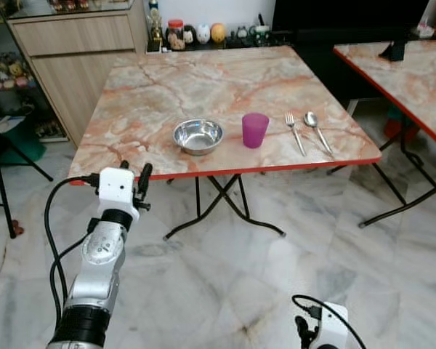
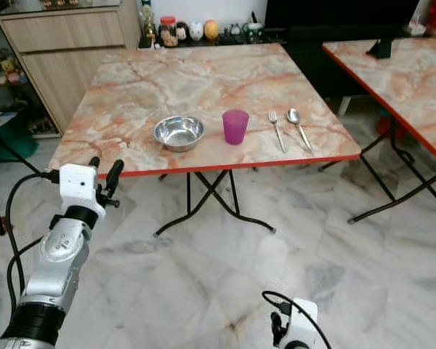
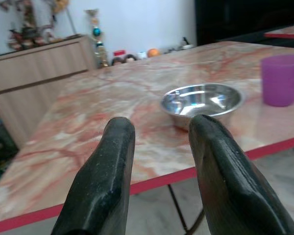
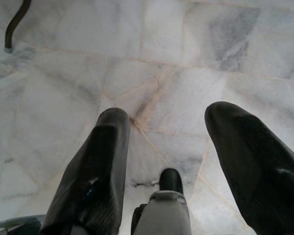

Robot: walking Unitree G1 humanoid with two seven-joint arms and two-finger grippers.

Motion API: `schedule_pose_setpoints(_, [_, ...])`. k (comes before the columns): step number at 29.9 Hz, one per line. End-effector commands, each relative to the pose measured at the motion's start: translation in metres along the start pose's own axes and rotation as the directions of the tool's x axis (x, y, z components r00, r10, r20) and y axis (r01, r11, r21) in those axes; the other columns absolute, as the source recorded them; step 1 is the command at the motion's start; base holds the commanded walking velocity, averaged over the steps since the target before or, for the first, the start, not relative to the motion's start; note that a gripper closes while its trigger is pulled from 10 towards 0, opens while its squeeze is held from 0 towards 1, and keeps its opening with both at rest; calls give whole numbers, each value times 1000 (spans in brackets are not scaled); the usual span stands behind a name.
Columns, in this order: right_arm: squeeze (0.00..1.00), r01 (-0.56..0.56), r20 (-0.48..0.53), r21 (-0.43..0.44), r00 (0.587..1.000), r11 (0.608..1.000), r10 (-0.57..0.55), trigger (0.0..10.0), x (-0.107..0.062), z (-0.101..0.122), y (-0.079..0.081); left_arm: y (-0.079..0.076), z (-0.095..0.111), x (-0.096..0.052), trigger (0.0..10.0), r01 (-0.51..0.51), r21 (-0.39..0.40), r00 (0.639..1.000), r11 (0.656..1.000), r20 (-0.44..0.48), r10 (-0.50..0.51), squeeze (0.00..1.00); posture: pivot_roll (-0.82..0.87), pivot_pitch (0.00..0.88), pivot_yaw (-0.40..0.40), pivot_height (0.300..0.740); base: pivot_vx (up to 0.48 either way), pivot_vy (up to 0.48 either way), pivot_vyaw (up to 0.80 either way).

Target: Setting the table

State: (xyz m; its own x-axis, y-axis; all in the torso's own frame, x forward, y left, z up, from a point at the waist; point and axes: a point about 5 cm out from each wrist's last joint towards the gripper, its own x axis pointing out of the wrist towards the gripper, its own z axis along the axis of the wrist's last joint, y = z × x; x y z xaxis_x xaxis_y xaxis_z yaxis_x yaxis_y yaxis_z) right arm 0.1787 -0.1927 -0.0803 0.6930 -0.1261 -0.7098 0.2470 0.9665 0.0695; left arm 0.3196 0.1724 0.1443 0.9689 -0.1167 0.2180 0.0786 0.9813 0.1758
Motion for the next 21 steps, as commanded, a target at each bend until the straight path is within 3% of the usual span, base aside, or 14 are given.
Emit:
schedule_pose_setpoints(1, [0, 12, 7, 18, 1000, 1000, -12, 10000, 0, 1, -1, 0, 2, 0, 10000, 8, -8, 1000, 1000, 15, -8, 0, 63, 0, 14, 724, 0, 0, 0])
schedule_pose_setpoints(8, [0, 10, 3, 3, 1000, 1000, -10, 10000, 0, 1, -1, 3, 4, 1, 10000, 9, -5, 1000, 1000, 18, -8, 0, 67, 0, 17, 724, 70, 0, 0])
schedule_pose_setpoints(21, [0, 13, 1, 5, 1000, 1000, -13, 10000, 0, 1, -1, 2, 4, 0, 10000, 13, -13, 1000, 1000, 21, -12, 0, 65, 0, 16, 724, 357, 0, 32])
